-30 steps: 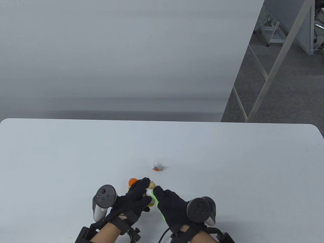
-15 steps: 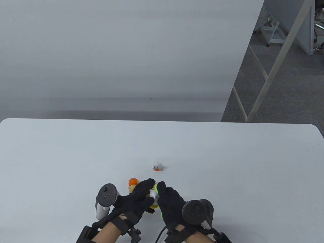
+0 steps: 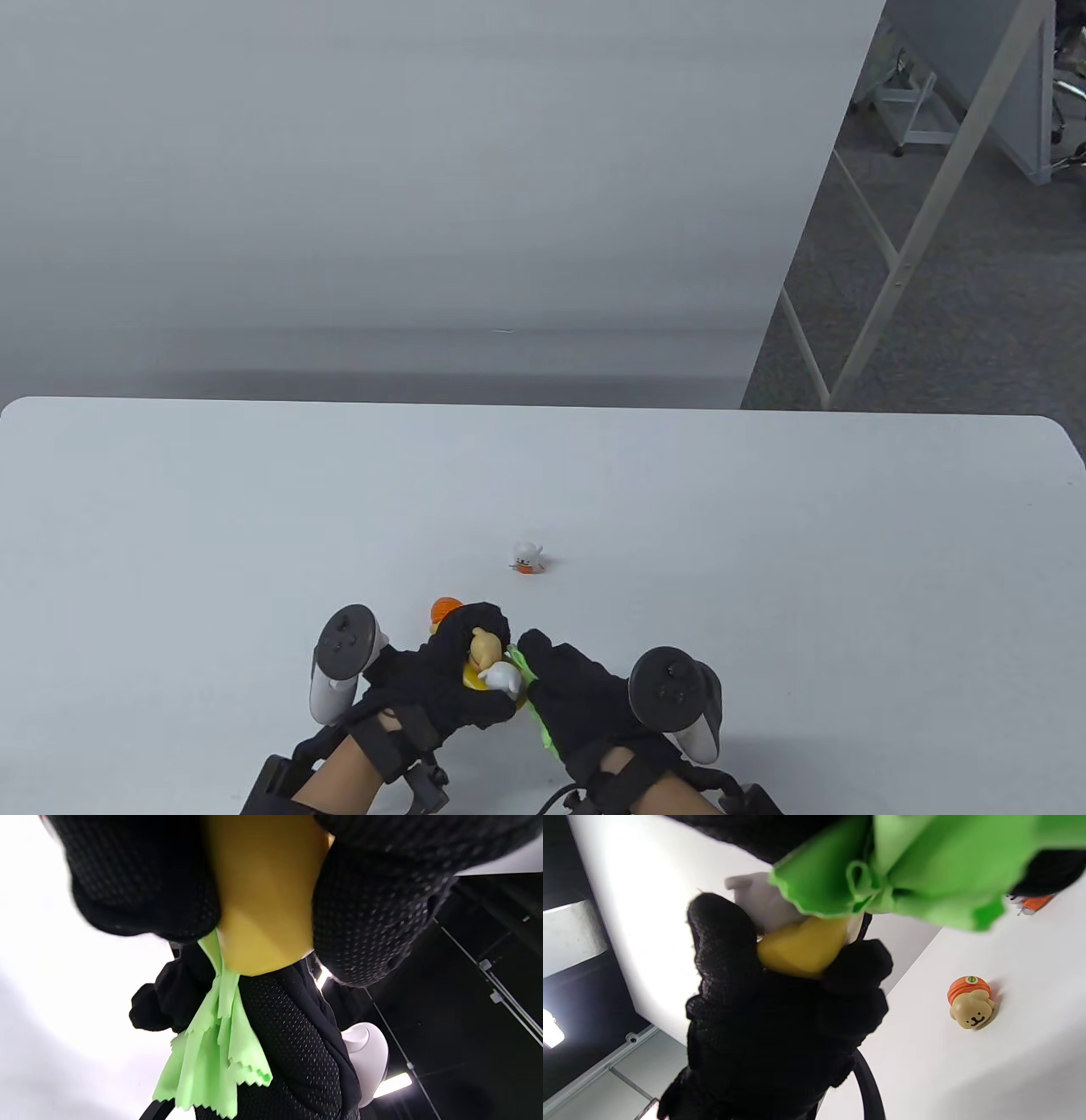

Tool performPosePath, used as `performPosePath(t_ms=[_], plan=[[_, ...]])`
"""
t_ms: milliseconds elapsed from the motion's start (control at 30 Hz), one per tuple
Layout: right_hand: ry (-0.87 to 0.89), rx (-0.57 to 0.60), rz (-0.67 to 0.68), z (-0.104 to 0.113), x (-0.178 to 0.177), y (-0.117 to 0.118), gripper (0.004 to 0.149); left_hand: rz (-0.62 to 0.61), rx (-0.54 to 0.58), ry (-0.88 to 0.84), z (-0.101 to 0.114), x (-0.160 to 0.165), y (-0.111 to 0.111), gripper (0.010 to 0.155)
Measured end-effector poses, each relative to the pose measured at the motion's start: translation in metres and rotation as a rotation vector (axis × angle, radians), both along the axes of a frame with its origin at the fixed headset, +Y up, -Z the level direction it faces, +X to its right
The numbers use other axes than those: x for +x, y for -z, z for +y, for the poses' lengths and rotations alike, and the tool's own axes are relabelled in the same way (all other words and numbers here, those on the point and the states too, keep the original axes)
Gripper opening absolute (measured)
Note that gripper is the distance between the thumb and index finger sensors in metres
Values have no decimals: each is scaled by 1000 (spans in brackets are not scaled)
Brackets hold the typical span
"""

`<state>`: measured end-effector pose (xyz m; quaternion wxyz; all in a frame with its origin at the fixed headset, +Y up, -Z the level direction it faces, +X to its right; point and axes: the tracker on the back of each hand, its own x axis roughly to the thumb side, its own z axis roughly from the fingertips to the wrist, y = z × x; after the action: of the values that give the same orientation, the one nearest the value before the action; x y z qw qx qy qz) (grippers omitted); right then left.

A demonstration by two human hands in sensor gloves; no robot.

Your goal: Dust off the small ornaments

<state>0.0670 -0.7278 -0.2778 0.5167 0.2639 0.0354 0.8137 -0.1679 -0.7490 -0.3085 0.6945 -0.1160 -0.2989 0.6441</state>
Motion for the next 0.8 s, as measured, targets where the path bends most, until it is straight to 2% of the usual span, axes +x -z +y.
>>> performPosePath(t_ms=[133,233,267,367,400,467,533,633,700,800], plan=[[-100,26,-47,-1,-9,-5,52,153,128,152,3,4,-10,93],[-32,-8,-88,-3,-9,-5,53,247,162,180,8,8,-16,87],[-8,-5,-85,-2,-10,-6,54,279,198,188,10,9,-16,87],[-20,46,30,3,-15,-7,52,330,200,215,9,3,-11,85],[-40,36,81,7,-19,-6,51,309,177,188,4,0,-8,81],[-31,70,24,5,-13,-5,49,257,71,75,0,-3,-5,79],[17,35,-55,0,5,2,49,236,47,14,-3,-10,-2,77],[15,7,-126,-9,20,10,50,128,-21,-56,-6,-13,0,74],[21,-59,-99,-15,22,15,50,20,-39,-88,-6,-8,0,74],[48,-98,8,-20,14,19,50,-47,-14,-36,-5,3,-3,72]])
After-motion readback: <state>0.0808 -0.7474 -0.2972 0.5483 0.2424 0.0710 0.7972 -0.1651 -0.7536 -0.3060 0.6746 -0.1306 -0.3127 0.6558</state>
